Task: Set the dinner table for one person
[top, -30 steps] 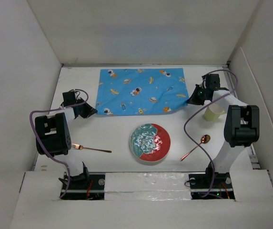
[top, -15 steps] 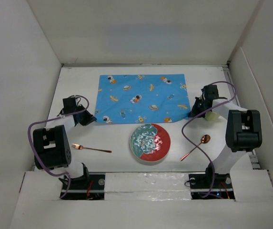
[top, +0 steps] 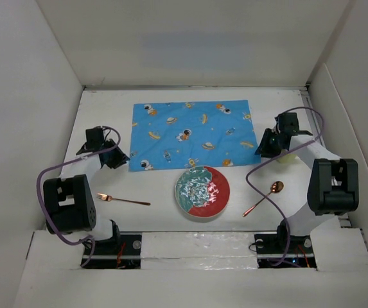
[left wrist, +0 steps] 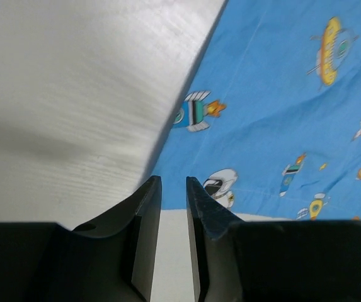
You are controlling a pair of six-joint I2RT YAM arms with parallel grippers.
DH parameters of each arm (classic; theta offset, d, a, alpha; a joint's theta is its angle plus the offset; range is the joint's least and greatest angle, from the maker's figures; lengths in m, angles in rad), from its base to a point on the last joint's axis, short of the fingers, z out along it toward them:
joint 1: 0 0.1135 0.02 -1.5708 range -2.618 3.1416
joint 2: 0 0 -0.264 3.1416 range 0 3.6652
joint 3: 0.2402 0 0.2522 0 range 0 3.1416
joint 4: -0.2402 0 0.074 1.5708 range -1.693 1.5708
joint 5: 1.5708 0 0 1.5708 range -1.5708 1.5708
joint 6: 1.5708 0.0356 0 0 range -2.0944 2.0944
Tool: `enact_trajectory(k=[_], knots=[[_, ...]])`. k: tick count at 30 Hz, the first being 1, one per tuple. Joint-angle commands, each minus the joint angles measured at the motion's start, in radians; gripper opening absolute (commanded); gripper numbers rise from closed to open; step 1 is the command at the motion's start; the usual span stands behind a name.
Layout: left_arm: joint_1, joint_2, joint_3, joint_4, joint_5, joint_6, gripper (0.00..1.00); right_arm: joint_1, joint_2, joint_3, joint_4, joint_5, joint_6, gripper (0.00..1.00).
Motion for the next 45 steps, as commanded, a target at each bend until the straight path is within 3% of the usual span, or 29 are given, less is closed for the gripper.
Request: enact_trajectory(k=[1,3,5,7,8,9,11,12,13,14,15,17,18,19,20,22,28,31,33,37,39,42,45], knots=[[-0.001,-0.061,0.115,-0.033,-0.051,0.029,0.20,0.012,-0.110,0.023,-0.061,0.044,-0.016,0.39],[-0.001,-0.075,0.175,-0.054,-0.065,0.043,0.21,0.012,-0.149,0.026,-0.085,0.047,-0.017,0.45],[-0.001,-0.086,0.223,-0.062,-0.073,0.055,0.21,0.038,-0.210,0.018,-0.098,0.039,-0.022,0.44],[-0.001,-0.093,0.251,-0.073,-0.057,0.063,0.18,0.070,-0.254,-0.025,-0.078,-0.037,-0.042,0.12],[-0.001,-0.099,0.274,-0.076,-0.044,0.066,0.08,0.121,-0.280,-0.046,-0.075,-0.062,-0.046,0.00],[-0.017,-0.101,0.284,-0.076,-0.034,0.075,0.00,0.150,-0.291,-0.089,-0.058,-0.092,-0.054,0.00],[-0.050,-0.107,0.316,-0.079,-0.011,0.087,0.00,0.236,-0.313,-0.144,-0.024,-0.195,-0.059,0.00],[-0.092,-0.113,0.340,-0.078,-0.010,0.097,0.00,0.286,-0.328,-0.199,0.019,-0.235,-0.037,0.05],[-0.115,-0.118,0.340,-0.079,-0.008,0.101,0.00,0.287,-0.331,-0.229,0.045,-0.257,-0.030,0.16],[-0.138,-0.119,0.374,-0.076,-0.010,0.104,0.00,0.305,-0.331,-0.253,0.074,-0.277,-0.022,0.31],[-0.177,-0.121,0.388,-0.079,-0.011,0.106,0.00,0.334,-0.322,-0.275,0.115,-0.289,-0.011,0.52],[-0.205,-0.124,0.426,-0.082,0.004,0.103,0.03,0.344,-0.302,-0.315,0.149,-0.315,0.010,0.59],[-0.215,-0.132,0.438,-0.075,0.060,0.092,0.15,0.357,-0.263,-0.342,0.193,-0.318,0.032,0.60],[-0.215,-0.132,0.439,-0.075,0.061,0.092,0.15,0.357,-0.262,-0.342,0.194,-0.318,0.032,0.60],[-0.215,-0.136,0.437,-0.068,0.082,0.089,0.23,0.368,-0.250,-0.351,0.235,-0.327,0.038,0.60],[-0.215,-0.153,0.426,-0.073,0.107,0.086,0.29,0.379,-0.188,-0.361,0.258,-0.340,0.052,0.60],[-0.215,-0.218,0.389,-0.125,0.076,0.117,0.32,0.402,-0.057,-0.411,0.419,-0.390,0.122,0.42],[-0.215,-0.236,0.403,-0.168,0.046,0.137,0.32,0.402,-0.028,-0.442,0.517,-0.406,0.156,0.26],[-0.215,-0.241,0.426,-0.196,0.026,0.146,0.32,0.402,-0.011,-0.448,0.533,-0.407,0.164,0.02],[-0.215,-0.247,0.481,-0.226,0.006,0.150,0.32,0.402,-0.083,-0.438,0.484,-0.422,0.155,0.00],[-0.215,-0.248,0.503,-0.234,0.004,0.147,0.32,0.402,-0.183,-0.401,0.368,-0.445,0.135,0.00],[-0.215,-0.245,0.520,-0.239,0.007,0.144,0.33,0.402,-0.283,-0.258,0.252,-0.490,0.141,0.00],[-0.215,-0.238,0.524,-0.233,0.006,0.144,0.34,0.379,-0.281,-0.079,0.231,-0.502,0.184,0.00]])
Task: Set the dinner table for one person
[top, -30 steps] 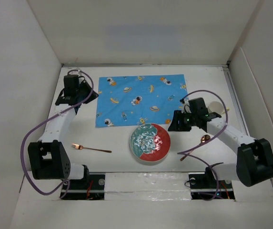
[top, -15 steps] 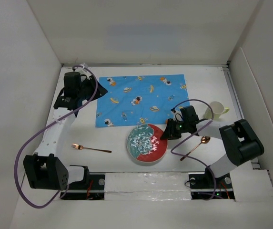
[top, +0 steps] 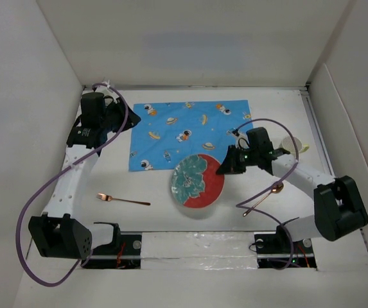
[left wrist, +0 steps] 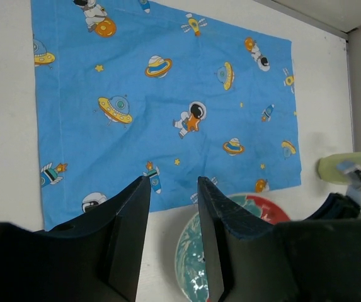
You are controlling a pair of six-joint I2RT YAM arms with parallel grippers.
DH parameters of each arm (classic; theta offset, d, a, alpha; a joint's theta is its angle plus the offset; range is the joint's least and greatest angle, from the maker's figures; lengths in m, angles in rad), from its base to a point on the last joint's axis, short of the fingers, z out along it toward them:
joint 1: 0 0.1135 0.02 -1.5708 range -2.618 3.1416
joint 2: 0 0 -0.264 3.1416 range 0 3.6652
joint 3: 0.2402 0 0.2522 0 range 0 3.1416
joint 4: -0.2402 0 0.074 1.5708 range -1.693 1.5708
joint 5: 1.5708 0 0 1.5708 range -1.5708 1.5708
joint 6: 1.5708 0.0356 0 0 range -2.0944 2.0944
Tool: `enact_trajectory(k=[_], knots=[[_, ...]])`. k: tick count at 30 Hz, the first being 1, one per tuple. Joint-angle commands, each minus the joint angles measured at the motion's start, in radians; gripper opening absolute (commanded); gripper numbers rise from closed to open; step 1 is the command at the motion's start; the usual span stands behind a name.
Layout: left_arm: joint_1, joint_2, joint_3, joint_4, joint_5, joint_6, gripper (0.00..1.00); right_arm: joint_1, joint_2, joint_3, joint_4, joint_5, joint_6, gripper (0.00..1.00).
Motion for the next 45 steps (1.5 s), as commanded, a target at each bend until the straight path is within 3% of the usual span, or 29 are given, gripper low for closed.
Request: enact_trajectory(k=[1,5,9,13,22,27,28,32,35,41,45], knots=[[0.005,-0.014,0.050,0.000,-0.012,0.014,0.33,-0.031,-0.009,0.228,0.024,-0.054,0.054,0.00],[0.005,0.003,0.077,-0.022,-0.048,0.036,0.33,-0.052,0.148,0.475,0.068,0.032,0.094,0.00],[0.005,0.025,0.091,-0.026,-0.033,0.039,0.33,-0.085,0.332,0.633,0.186,0.009,0.215,0.00],[0.005,0.020,0.068,-0.002,-0.018,0.029,0.33,-0.105,0.494,0.794,0.200,0.029,0.287,0.00],[0.005,0.009,0.024,0.015,-0.024,0.030,0.33,-0.125,0.645,0.847,0.284,0.047,0.392,0.00],[0.005,0.011,0.010,0.015,-0.031,0.031,0.33,-0.125,0.660,0.772,0.243,0.087,0.366,0.00],[0.005,0.009,0.005,0.017,-0.032,0.030,0.33,-0.125,0.659,0.758,0.234,0.096,0.358,0.03],[0.005,0.014,0.001,0.018,-0.035,0.028,0.33,-0.125,0.656,0.709,0.127,0.133,0.304,0.36],[0.005,0.017,-0.001,0.018,-0.038,0.028,0.33,-0.125,0.656,0.699,0.044,0.176,0.249,0.52],[0.005,0.017,-0.001,0.018,-0.038,0.031,0.34,-0.125,0.602,0.745,-0.082,0.250,0.152,0.63],[0.005,0.022,0.007,0.015,-0.032,0.028,0.34,-0.125,0.529,0.840,-0.211,0.380,0.025,0.67]])
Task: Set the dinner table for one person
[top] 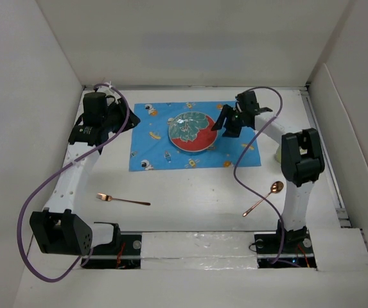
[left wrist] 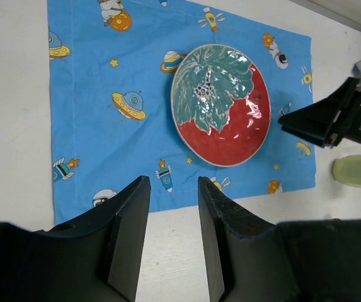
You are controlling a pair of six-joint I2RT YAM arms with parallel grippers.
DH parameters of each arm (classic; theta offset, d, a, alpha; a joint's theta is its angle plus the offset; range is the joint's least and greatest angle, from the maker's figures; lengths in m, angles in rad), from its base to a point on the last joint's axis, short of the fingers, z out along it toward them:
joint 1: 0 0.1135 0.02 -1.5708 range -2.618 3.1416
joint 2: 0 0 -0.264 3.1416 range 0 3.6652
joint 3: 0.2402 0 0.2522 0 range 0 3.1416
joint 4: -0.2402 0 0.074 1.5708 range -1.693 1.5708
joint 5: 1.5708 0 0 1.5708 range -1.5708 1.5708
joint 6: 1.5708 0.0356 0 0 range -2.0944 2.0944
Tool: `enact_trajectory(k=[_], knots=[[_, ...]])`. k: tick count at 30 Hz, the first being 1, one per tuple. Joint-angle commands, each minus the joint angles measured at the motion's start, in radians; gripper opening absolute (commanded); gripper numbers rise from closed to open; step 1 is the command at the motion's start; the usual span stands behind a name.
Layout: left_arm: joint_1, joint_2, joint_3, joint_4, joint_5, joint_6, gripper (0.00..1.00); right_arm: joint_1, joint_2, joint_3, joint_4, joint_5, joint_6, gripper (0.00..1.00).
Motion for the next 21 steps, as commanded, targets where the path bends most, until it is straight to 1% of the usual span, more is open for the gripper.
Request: enact_trajectory(k=[1,2,3,4,5,6,7,8,9,10,11,12,13,14,15,16,17,18,19,21], knots=[[0.005,-0.007,0.005,0.031,0.006,0.009,0.34,-0.005,-0.162,0.115,-0.135,0.128,-0.138,0.67],[0.005,-0.007,0.007,0.031,0.015,0.009,0.34,-0.005,-0.198,0.107,-0.170,0.151,-0.156,0.51],[0.005,-0.008,0.007,0.032,0.020,0.010,0.34,-0.022,-0.241,0.089,-0.178,0.205,-0.184,0.33],[0.005,-0.010,0.005,0.035,0.027,0.012,0.31,-0.052,-0.287,0.066,-0.181,0.239,-0.196,0.17],[0.005,-0.010,0.002,0.038,0.053,0.021,0.26,-0.075,-0.392,0.034,-0.186,0.278,-0.207,0.00],[0.005,-0.021,-0.006,0.049,0.076,0.027,0.20,-0.106,-0.444,-0.041,-0.189,0.339,-0.225,0.00],[0.005,-0.028,-0.031,0.073,0.098,0.029,0.09,-0.140,-0.500,-0.078,-0.191,0.365,-0.233,0.00],[0.005,-0.036,-0.047,0.087,0.130,0.024,0.05,-0.220,-0.600,-0.115,-0.206,0.387,-0.239,0.00],[0.005,-0.045,-0.061,0.101,0.144,0.014,0.02,-0.265,-0.646,-0.182,-0.218,0.454,-0.257,0.00],[0.005,-0.048,-0.087,0.115,0.158,0.009,0.00,-0.310,-0.688,-0.213,-0.227,0.477,-0.268,0.00],[0.005,-0.047,-0.096,0.120,0.181,0.004,0.00,-0.389,-0.727,-0.241,-0.253,0.497,-0.279,0.00],[0.005,-0.042,-0.104,0.123,0.185,0.000,0.00,-0.416,-0.788,-0.267,-0.266,0.563,-0.285,0.00],[-0.006,-0.042,-0.113,0.124,0.187,0.000,0.00,-0.428,-0.808,-0.320,-0.272,0.597,-0.285,0.00],[-0.006,-0.041,-0.121,0.123,0.185,0.001,0.00,-0.437,-0.844,-0.368,-0.270,0.626,-0.281,0.29],[-0.006,-0.041,-0.121,0.123,0.185,0.001,0.00,-0.448,-0.848,-0.368,-0.270,0.631,-0.272,0.30],[-0.006,-0.039,-0.122,0.118,0.187,-0.003,0.11,-0.463,-0.850,-0.391,-0.280,0.634,-0.262,0.39],[-0.006,-0.041,-0.124,0.117,0.193,-0.006,0.18,-0.485,-0.847,-0.402,-0.287,0.632,-0.259,0.51],[-0.006,-0.038,-0.125,0.118,0.198,-0.009,0.24,-0.528,-0.833,-0.411,-0.284,0.597,-0.270,0.54],[-0.006,-0.039,-0.130,0.124,0.201,-0.019,0.31,-0.540,-0.824,-0.416,-0.280,0.579,-0.273,0.55],[-0.006,-0.032,-0.138,0.138,0.219,-0.028,0.35,-0.551,-0.780,-0.428,-0.257,0.532,-0.273,0.56]])
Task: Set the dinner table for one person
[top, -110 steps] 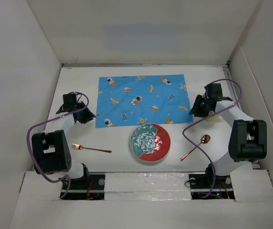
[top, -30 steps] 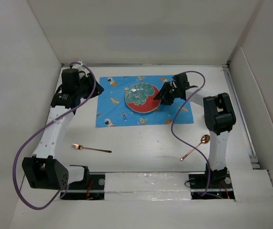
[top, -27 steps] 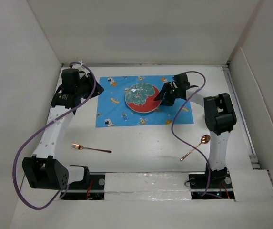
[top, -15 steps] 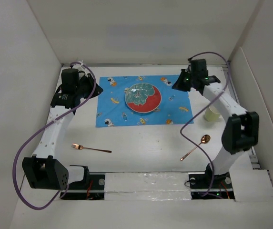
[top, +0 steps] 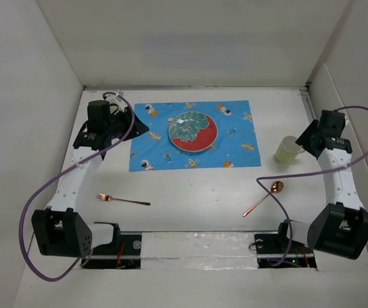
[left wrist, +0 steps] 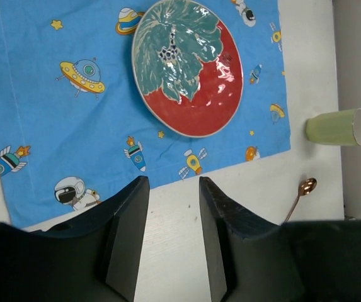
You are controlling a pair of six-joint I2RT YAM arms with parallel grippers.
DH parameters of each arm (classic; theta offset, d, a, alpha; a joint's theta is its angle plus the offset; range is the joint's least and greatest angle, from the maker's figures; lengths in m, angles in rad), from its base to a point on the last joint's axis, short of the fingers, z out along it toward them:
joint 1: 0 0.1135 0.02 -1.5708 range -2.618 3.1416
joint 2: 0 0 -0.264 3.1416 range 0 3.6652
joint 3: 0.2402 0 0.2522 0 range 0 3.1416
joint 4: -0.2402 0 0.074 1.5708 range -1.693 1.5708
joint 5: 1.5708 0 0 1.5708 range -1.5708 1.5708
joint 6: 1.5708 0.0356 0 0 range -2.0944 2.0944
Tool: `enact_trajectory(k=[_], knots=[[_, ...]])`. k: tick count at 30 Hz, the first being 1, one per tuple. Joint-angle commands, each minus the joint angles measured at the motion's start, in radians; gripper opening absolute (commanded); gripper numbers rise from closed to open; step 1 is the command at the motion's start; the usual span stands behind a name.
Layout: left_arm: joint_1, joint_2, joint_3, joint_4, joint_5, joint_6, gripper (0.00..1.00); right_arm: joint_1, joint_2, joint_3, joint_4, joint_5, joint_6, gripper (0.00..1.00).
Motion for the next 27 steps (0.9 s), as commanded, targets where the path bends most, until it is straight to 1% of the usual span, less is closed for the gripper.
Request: enact_trajectory(k=[1,4,8,10,11,12,13,14,19,21,22,23,24,25,26,27], knots=[[-0.003,-0.012,-0.013,0.056,0.047,-0.020,0.35,-0.047,0.061,-0.008,0.005,-0.043,-0.017,0.56],[-0.003,-0.002,-0.009,0.057,0.058,-0.020,0.35,-0.067,0.127,0.005,-0.005,-0.071,0.006,0.53],[-0.013,-0.001,-0.012,0.063,0.055,-0.021,0.35,-0.067,0.202,-0.018,0.058,-0.134,0.022,0.43],[-0.013,0.001,-0.015,0.068,0.054,-0.023,0.34,-0.067,0.227,-0.018,0.074,-0.139,0.033,0.39],[-0.013,0.001,-0.016,0.068,0.054,-0.023,0.34,-0.058,0.251,-0.015,0.087,-0.140,0.035,0.33],[-0.013,0.001,-0.016,0.068,0.054,-0.021,0.34,-0.058,0.262,-0.012,0.092,-0.142,0.038,0.25],[-0.013,0.001,-0.015,0.068,0.052,-0.023,0.34,-0.058,0.272,0.004,0.089,-0.137,0.042,0.06],[-0.013,0.002,-0.013,0.066,0.048,-0.021,0.34,-0.048,0.273,0.013,0.088,-0.126,0.047,0.00],[-0.013,0.013,0.001,0.056,0.034,-0.013,0.34,0.013,0.204,0.093,0.118,-0.057,0.036,0.00],[-0.013,0.027,0.007,0.054,0.032,-0.009,0.34,0.043,0.222,0.197,0.103,-0.047,0.021,0.00],[-0.013,0.031,0.014,0.050,0.032,-0.007,0.34,0.086,0.271,0.240,0.092,-0.047,0.013,0.00],[-0.013,0.037,0.019,0.047,0.025,0.000,0.34,0.109,0.305,0.342,0.063,-0.047,0.000,0.00],[-0.013,0.047,0.025,0.045,0.014,0.005,0.34,0.132,0.345,0.399,0.042,-0.042,-0.016,0.00],[-0.013,0.053,0.039,0.027,0.000,0.013,0.35,0.175,0.427,0.456,0.004,-0.039,-0.026,0.00],[-0.034,0.059,0.047,0.017,-0.037,0.031,0.35,0.195,0.474,0.511,-0.015,-0.039,-0.036,0.00],[-0.046,0.068,0.054,0.005,-0.060,0.042,0.35,0.217,0.515,0.619,-0.032,-0.039,-0.042,0.00]])
